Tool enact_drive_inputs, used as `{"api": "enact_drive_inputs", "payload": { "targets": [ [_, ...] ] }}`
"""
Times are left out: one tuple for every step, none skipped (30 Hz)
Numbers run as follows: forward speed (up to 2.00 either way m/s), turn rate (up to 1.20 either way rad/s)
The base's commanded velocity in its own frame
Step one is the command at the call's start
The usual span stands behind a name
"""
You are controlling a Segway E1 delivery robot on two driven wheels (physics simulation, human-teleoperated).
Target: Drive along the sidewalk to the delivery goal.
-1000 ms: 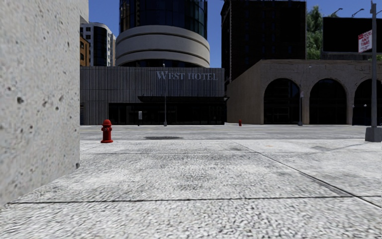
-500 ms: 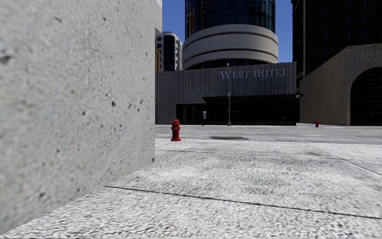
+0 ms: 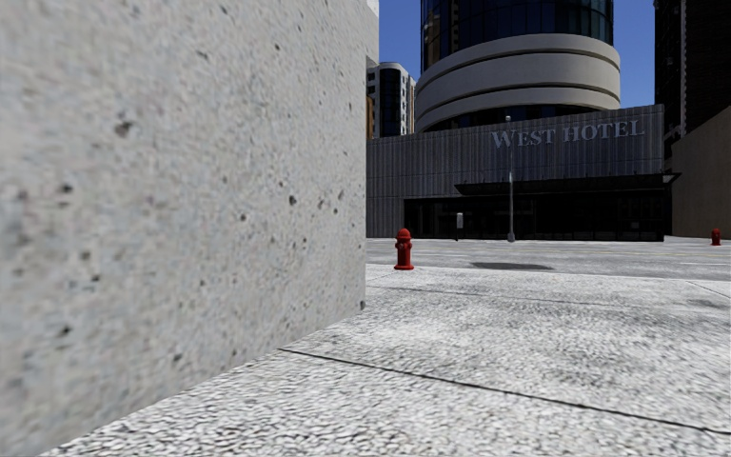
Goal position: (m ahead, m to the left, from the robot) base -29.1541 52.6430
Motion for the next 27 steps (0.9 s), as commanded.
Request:
{"api": "enact_drive_inputs", "payload": {
  "targets": [
    [0.06,0.2],
    [0.06,0.48],
    [0.06,0.48],
    [0.06,0.64],
    [0.06,0.73],
    [0.06,0.78],
    [0.06,0.78],
    [0.06,0.81],
    [0.06,0.82],
    [0.06,0.82],
    [0.06,0.83],
    [0.06,0.86],
    [0.06,0.91],
    [0.06,0.91],
    [0.06,0.97],
    [0.06,1.02],
    [0.06,1.05],
    [0.06,1.05],
    [0.06,1.06],
    [0.06,1.06],
    [0.06,1.06],
    [0.06,1.06],
    [0.06,1.06],
    [0.06,1.06],
    [0.06,1.06],
    [0.06,1.06],
    [0.06,1.06]
  ]
}}
